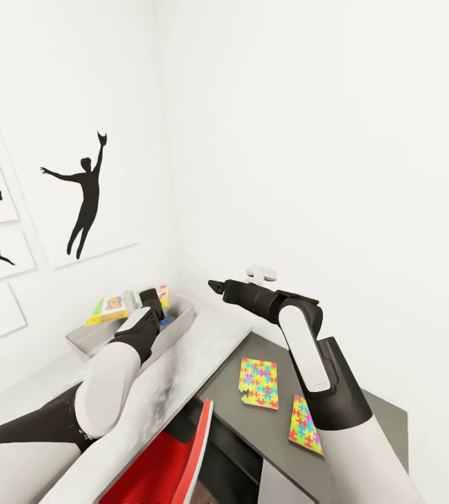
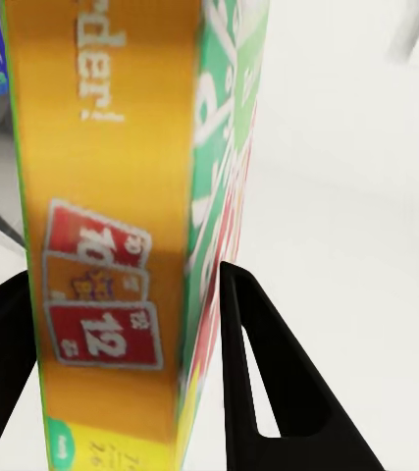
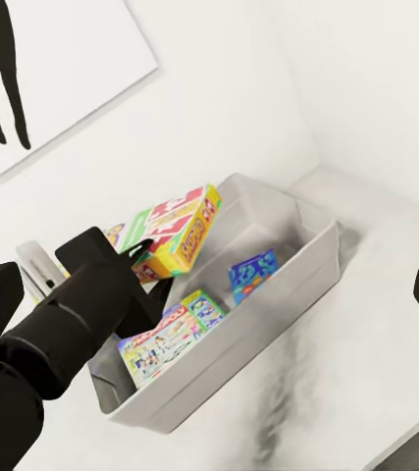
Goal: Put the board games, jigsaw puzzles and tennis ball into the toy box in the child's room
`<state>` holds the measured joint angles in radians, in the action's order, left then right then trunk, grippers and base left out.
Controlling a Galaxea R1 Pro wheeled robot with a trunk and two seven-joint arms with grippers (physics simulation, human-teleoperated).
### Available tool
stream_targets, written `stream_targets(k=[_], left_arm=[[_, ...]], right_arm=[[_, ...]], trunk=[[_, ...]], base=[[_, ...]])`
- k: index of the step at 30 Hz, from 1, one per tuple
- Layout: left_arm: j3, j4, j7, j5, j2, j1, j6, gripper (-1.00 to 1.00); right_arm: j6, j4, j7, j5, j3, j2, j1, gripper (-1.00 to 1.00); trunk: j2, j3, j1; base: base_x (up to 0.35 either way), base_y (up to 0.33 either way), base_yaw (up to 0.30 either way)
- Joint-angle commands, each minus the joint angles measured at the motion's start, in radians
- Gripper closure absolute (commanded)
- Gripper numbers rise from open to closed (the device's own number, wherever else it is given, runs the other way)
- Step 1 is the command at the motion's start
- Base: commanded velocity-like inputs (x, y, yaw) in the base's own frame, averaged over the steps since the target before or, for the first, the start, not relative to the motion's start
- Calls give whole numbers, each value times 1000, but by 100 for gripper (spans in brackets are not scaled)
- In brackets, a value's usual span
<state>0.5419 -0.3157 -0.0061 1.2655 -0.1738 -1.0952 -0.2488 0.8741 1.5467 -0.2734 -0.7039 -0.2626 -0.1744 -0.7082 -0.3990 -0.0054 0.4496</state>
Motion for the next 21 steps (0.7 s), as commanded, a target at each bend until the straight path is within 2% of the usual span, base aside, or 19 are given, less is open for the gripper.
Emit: stream_targets(k=[1, 10, 15, 21], left_arm=[[-2, -1, -1, 10, 0, 0, -3, 100], [11, 0, -2, 11, 16, -1, -20, 100], [13, 0, -2, 11, 37, -3, -24, 100], [13, 0, 0, 11, 48, -3, -24, 100]], right_arm=[[2, 1, -10, -10, 0, 0, -1, -100], [3, 1, -22, -11, -1, 0, -1, -100], [3, 1, -25, -12, -1, 0, -1, -100], [3, 1, -31, -10, -26, 0, -1, -100]], trunk=[[-1, -2, 0], [-1, -17, 0], [-1, -25, 0], [-1, -35, 0]], base=[[0, 0, 0], [0, 0, 0], [0, 0, 0], [0, 0, 0]])
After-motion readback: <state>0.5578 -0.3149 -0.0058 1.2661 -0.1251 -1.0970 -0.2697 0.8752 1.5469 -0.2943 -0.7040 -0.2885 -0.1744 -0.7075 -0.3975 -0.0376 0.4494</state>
